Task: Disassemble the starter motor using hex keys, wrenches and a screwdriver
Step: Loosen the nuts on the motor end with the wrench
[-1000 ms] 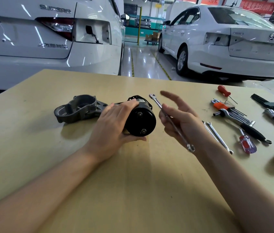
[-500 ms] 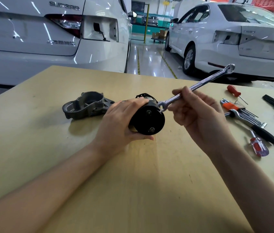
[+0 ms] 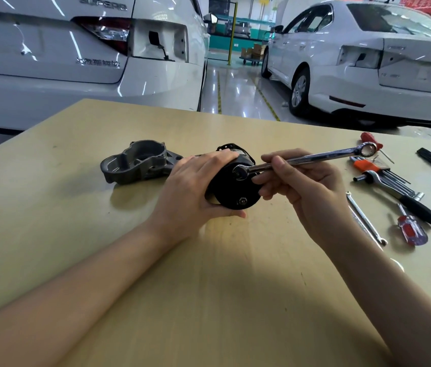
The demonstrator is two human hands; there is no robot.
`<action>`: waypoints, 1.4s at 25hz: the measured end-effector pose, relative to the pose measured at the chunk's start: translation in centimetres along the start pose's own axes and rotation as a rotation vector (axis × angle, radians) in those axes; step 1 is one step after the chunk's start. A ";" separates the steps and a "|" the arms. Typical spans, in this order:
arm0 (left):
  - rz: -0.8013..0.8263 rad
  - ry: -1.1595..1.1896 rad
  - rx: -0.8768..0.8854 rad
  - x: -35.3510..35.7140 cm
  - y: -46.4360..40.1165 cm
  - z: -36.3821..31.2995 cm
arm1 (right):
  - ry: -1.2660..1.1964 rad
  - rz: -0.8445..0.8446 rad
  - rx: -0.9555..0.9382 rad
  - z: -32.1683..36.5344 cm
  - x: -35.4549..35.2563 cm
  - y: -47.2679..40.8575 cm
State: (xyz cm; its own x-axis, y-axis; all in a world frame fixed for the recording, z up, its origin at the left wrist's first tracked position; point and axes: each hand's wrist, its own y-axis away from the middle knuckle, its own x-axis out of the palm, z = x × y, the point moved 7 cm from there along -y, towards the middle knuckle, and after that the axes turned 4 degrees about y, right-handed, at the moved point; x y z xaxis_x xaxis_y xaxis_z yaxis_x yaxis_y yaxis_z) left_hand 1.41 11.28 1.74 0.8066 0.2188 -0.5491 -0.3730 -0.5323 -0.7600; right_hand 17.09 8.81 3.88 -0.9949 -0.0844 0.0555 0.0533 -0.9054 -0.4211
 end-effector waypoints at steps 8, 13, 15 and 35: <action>-0.019 0.007 0.037 0.0 -0.1 -0.2 | 0.271 0.136 -0.135 2.0 1.4 -1.8; -0.022 0.016 0.006 0.0 -0.1 0.2 | 0.575 0.312 -0.123 3.2 5.0 -4.4; -0.037 0.013 -0.014 0.0 0.0 0.4 | 0.812 0.416 -0.151 3.4 6.9 -5.1; -0.004 0.031 -0.014 0.2 -0.1 0.4 | -0.129 -0.199 0.102 -0.9 0.2 1.5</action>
State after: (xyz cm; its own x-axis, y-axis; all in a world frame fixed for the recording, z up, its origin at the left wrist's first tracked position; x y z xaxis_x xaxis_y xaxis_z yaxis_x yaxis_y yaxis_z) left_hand 1.42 11.76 1.60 0.8221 0.1957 -0.5346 -0.3631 -0.5430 -0.7571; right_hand 16.85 7.83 2.46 -0.9678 0.0538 0.2458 -0.1281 -0.9461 -0.2975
